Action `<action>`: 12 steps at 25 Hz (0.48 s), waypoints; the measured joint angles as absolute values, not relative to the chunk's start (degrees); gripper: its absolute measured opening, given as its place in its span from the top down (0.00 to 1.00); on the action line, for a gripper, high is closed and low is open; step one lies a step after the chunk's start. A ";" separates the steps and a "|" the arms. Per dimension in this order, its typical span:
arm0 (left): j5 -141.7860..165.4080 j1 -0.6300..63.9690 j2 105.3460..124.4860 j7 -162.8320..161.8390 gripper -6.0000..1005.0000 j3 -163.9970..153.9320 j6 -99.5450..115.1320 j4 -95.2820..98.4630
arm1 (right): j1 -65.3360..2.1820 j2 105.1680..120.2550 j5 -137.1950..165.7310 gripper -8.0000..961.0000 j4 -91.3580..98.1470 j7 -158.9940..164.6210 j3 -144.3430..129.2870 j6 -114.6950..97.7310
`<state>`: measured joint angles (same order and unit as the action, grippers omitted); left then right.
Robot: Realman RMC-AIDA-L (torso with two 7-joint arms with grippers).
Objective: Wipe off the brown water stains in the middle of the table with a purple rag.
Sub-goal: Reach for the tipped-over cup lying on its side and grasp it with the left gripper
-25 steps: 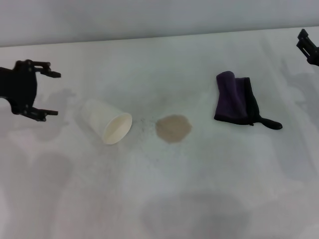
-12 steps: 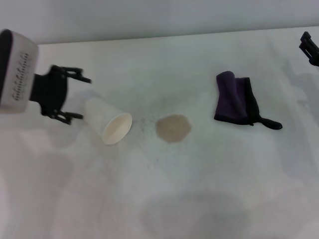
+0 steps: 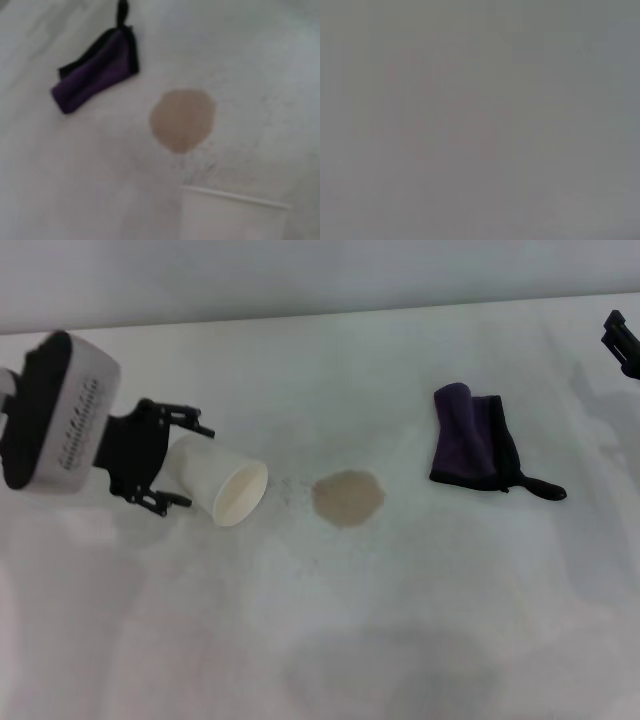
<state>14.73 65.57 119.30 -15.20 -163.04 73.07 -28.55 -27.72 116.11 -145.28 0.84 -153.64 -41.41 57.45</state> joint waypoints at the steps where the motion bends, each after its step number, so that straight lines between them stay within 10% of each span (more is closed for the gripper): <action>1: 15.50 65.44 119.31 -15.23 0.15 -163.04 72.13 -27.40 | -27.64 116.11 -145.28 0.11 0.81 -153.29 -41.41 57.47; 12: 16.58 63.99 119.28 -15.50 0.15 -163.03 64.74 -21.27 | -26.69 116.10 -145.27 0.11 0.78 -152.61 -41.39 58.29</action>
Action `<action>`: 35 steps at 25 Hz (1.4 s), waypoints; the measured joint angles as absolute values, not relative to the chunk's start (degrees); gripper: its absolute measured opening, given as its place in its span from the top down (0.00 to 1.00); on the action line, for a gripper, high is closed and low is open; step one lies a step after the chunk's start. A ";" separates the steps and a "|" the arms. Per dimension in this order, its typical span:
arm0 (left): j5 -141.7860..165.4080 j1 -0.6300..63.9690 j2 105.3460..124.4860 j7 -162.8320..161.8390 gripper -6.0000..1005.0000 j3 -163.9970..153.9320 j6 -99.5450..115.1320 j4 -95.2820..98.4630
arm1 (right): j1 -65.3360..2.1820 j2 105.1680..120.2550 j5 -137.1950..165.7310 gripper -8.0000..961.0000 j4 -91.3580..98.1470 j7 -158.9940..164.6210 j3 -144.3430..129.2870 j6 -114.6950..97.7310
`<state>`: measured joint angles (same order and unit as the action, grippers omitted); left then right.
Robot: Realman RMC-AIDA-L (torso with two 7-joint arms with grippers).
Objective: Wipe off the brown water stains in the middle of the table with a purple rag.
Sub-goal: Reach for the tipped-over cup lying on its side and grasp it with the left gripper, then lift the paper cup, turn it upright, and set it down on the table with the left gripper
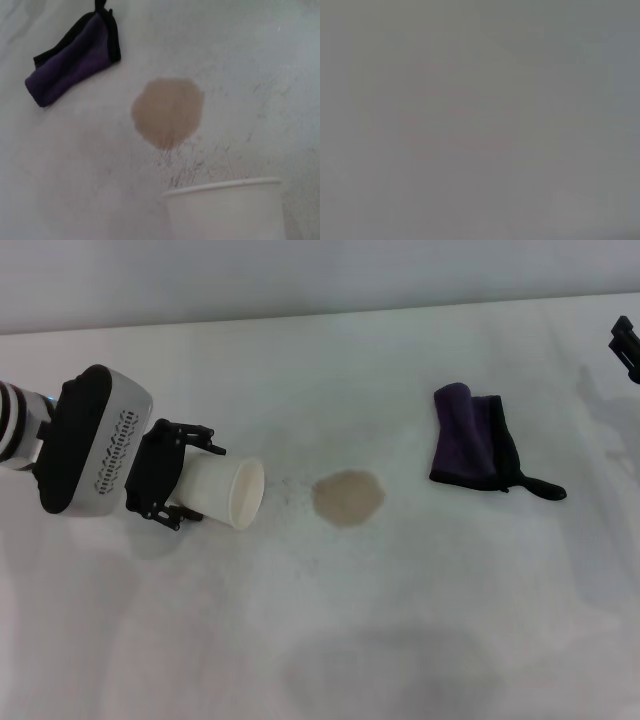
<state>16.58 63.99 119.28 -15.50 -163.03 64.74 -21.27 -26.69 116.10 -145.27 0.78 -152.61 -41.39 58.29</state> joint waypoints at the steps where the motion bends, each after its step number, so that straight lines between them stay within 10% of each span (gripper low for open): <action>1: 16.57 63.98 119.30 -15.50 0.16 -163.03 64.57 -21.25 | -26.65 116.10 -145.24 0.11 0.78 -152.60 -41.39 58.50; 17: -4.77 59.87 119.20 -15.43 0.25 -162.94 64.86 -21.21 | -26.38 116.10 -145.28 0.12 0.90 -152.57 -41.39 58.96; 35: -63.31 34.34 119.43 -8.14 0.26 -162.80 68.94 5.51 | -29.21 116.19 -145.12 0.13 1.28 -152.57 -41.49 60.08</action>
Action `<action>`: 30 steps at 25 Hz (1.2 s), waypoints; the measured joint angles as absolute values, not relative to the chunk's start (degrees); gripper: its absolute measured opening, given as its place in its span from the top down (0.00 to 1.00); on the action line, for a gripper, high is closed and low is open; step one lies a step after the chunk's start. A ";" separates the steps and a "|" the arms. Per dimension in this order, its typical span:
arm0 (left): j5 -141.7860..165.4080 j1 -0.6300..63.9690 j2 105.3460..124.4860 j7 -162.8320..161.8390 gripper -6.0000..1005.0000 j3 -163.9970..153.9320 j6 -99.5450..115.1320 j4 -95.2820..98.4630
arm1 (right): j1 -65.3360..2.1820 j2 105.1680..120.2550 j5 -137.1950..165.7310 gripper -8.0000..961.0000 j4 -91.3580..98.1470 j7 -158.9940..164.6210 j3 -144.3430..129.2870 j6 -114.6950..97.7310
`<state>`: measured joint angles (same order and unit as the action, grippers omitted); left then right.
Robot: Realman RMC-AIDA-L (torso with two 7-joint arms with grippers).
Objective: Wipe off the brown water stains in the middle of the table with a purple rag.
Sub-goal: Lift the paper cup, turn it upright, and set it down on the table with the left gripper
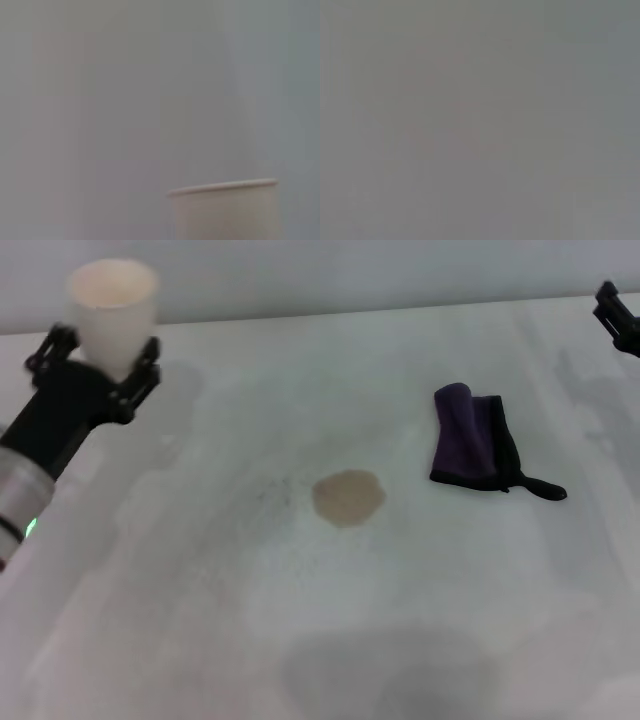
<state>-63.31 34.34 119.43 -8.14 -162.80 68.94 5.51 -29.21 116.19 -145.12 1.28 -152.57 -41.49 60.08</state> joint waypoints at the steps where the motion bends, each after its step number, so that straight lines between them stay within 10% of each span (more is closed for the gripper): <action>1: -65.72 33.32 119.50 -8.20 0.26 -162.82 68.65 7.07 | -29.51 116.19 -145.10 0.13 1.27 -152.58 -41.48 60.10; 30: -70.30 30.83 119.89 -11.37 0.25 -162.86 48.41 14.60 | -31.55 116.19 -144.84 0.14 0.77 -152.58 -41.80 59.91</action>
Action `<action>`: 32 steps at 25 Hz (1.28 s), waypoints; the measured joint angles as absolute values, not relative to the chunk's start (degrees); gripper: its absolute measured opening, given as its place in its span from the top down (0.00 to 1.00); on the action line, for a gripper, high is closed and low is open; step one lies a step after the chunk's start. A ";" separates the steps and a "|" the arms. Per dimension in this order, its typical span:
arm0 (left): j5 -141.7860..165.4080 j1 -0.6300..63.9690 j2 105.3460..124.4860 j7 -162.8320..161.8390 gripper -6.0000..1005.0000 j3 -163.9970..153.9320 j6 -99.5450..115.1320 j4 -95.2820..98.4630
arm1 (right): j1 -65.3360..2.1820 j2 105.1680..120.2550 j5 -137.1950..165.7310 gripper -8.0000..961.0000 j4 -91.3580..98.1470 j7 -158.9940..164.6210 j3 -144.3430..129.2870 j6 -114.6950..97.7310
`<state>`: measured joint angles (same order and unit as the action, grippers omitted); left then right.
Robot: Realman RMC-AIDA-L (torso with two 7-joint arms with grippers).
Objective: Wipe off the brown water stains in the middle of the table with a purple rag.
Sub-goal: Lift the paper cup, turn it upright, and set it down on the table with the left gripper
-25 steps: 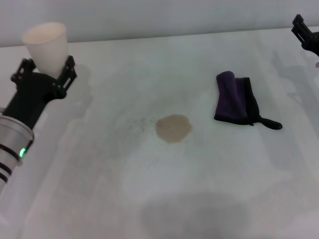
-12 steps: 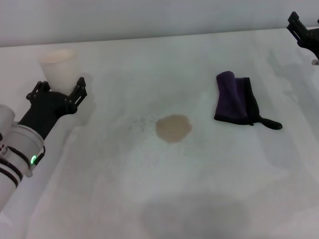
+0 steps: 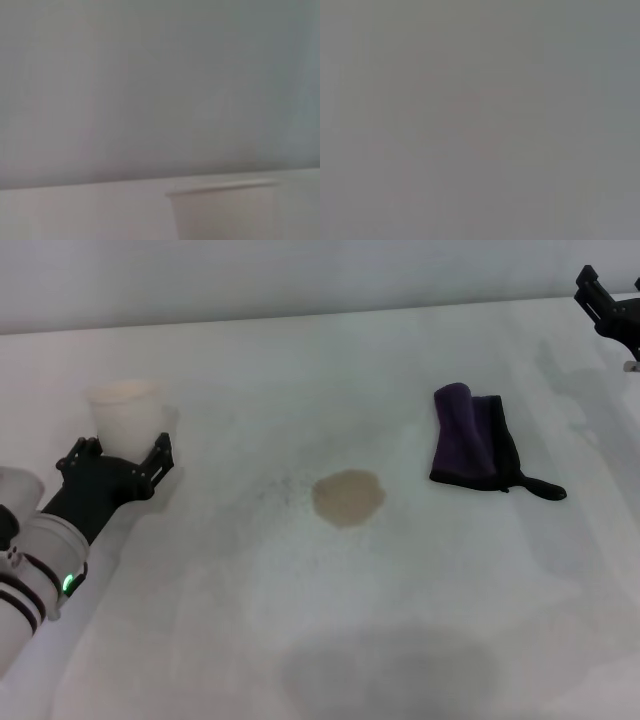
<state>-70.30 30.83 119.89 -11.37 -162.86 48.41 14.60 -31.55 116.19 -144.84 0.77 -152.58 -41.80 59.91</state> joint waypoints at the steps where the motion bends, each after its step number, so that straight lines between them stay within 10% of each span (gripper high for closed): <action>1: -70.28 30.78 119.89 -11.24 0.25 -162.86 48.04 14.68 | -31.56 116.19 -144.84 0.14 0.75 -152.58 -41.81 59.89; 32: -68.65 25.14 119.88 -3.81 0.11 -162.80 48.63 18.04 | -31.66 116.10 -144.89 0.16 0.78 -152.58 -41.52 59.85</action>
<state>-68.64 25.14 119.88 -3.81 -162.80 48.63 18.04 -31.66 116.10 -144.89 0.78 -152.58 -41.52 59.85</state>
